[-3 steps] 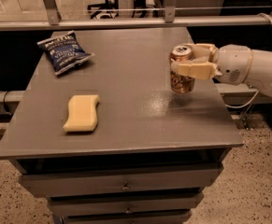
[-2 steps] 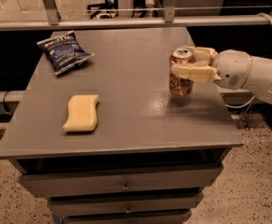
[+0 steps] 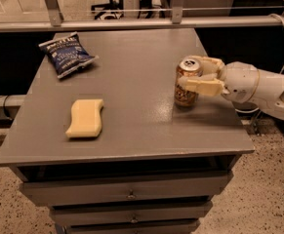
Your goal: Place orange can upright
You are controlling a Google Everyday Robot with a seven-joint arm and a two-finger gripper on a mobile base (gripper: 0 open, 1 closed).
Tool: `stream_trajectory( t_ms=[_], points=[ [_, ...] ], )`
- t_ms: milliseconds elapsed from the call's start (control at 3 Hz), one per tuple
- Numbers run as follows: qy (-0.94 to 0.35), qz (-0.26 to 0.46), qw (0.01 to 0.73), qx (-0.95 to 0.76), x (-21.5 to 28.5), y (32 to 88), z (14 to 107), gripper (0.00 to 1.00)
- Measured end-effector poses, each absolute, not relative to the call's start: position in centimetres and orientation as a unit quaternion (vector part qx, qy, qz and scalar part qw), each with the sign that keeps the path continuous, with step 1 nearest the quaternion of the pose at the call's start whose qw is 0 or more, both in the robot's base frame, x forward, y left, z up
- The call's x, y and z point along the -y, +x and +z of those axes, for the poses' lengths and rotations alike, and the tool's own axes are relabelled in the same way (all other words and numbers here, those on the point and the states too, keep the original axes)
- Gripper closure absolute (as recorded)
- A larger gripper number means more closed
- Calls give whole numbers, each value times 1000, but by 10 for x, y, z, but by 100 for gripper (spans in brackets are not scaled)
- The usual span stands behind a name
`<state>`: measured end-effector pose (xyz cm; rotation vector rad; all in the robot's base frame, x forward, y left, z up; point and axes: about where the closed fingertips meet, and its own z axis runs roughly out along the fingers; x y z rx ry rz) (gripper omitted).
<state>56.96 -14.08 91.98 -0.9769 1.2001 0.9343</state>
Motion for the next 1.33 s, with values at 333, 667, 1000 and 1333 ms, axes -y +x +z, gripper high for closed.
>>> stream_trajectory(
  t_ms=[333, 667, 1000, 1333],
  points=[
    [-432, 409, 621, -511, 139, 567, 912, 52],
    [-432, 413, 619, -509, 140, 566, 907, 30],
    [-432, 417, 615, -512, 142, 565, 901, 0],
    [-435, 415, 612, -514, 144, 565, 901, 0]
  ],
)
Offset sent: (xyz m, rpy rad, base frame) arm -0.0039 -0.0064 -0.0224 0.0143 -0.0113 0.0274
